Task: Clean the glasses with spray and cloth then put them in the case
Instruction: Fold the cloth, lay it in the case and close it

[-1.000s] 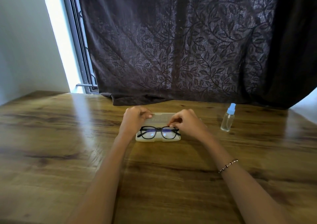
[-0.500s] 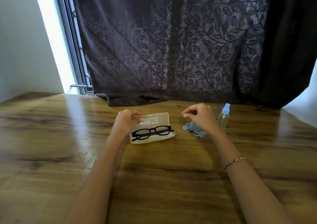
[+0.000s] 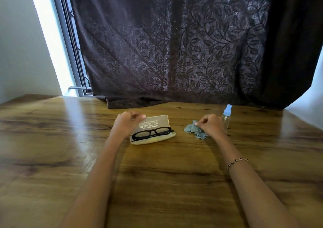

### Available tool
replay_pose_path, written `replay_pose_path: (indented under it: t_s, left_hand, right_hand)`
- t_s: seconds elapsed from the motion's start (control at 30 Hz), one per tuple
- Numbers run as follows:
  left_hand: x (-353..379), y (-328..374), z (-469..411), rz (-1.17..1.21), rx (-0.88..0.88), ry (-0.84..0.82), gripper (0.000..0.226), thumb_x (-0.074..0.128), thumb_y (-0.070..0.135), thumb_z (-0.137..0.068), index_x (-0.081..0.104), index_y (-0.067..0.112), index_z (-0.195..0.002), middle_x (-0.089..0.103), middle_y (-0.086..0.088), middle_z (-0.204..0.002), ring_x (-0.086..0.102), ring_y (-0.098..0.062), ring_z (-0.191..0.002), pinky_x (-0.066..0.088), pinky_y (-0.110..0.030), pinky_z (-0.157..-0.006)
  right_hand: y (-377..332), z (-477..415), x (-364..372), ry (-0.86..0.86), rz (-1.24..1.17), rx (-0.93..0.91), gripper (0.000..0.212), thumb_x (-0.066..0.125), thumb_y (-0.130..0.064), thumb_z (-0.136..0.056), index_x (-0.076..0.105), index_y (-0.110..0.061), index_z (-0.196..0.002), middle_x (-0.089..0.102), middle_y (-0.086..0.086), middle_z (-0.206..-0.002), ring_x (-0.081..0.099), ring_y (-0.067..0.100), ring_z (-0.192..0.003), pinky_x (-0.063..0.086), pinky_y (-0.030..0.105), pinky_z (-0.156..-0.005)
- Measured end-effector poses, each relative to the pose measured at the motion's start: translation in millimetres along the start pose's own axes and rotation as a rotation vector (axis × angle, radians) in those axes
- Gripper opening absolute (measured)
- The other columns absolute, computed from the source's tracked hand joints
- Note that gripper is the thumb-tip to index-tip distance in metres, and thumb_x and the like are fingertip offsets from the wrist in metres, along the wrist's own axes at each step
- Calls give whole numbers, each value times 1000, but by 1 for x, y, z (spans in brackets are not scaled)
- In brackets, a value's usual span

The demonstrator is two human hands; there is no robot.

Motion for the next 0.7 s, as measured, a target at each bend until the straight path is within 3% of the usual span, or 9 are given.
replay_pose_path:
  t_s: [0.13,0.3,0.47,0.57,0.7]
  left_hand:
    - [-1,-4,-2,-6,-15,37,40,51,44,-94,63,15,-120,68,-2,-111,57,-12,-97,43,-25,-83]
    - [4,-8,-2,-26,-39,4,40,50,43,-95,62,13,-120,66,-4,-109,55,-13,-93,43,-27,-80]
    - [-3,3,0,-23,13,137,33,52,37,-95,65,14,-114,63,-4,-108,59,-18,-100,47,-31,-85]
    - [-9,34,7,72,183,214,25,58,27,-93,66,16,-113,61,3,-111,54,-8,-100,44,-25,-89]
    - [12,80,8,165,300,35,29,69,27,-85,66,19,-113,64,8,-107,57,-2,-98,40,-6,-84]
  right_hand:
    - [-4,-2,-9,-12,-349,52,14,75,-24,-82,69,-11,-83,69,0,-83,60,9,-72,50,24,-65]
    - [-17,-1,-20,-77,-635,44,10,74,-15,-82,68,-18,-89,69,-2,-89,61,11,-79,45,19,-60]
    - [-26,4,-16,-231,-759,-14,8,70,-13,-85,74,-18,-88,73,-1,-95,64,16,-95,50,27,-82]
    - [-36,8,-15,-342,-841,-47,19,59,-5,-90,75,-15,-93,73,-1,-93,62,12,-89,47,23,-74]
    - [-53,15,-20,-390,-917,-174,37,49,13,-86,71,-12,-102,74,6,-98,66,12,-91,50,24,-82]
Point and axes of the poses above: each hand's wrist, its own z-axis away from the middle knuckle, its own x-axis out of the palm, y = z × x, the point moved 5 cm from there along -z, towards the middle knuckle
